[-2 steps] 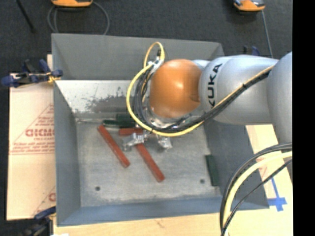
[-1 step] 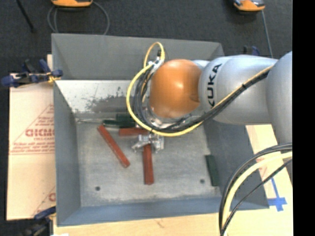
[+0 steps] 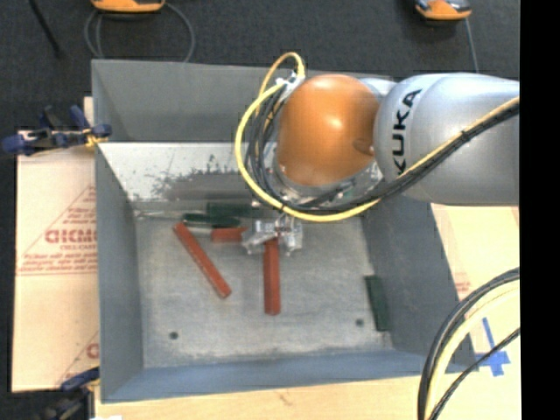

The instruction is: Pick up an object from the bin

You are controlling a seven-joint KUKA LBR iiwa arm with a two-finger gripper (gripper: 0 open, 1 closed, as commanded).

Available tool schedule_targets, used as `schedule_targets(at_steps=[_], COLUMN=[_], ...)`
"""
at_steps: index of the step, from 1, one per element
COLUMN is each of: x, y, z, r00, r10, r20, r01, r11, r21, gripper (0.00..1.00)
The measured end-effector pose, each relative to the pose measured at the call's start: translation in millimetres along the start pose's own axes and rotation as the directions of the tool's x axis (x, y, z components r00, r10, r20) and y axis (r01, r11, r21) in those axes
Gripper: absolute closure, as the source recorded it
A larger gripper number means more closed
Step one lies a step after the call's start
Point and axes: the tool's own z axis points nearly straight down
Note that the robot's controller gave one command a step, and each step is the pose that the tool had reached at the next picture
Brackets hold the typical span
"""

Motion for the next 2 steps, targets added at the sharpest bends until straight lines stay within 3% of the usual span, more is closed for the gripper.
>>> schedule_targets(at_steps=[1,2], x=[-0.1,0.0], y=[-1.3,-3.2], z=[-4.1,-34.5], r00=[1.0,1.0], r10=[0.008,0.016], r20=[0.001,-0.001], r01=[-0.008,-0.016], r11=[1.0,1.0], r21=[-0.005,-0.003], gripper=[1.0,1.0])
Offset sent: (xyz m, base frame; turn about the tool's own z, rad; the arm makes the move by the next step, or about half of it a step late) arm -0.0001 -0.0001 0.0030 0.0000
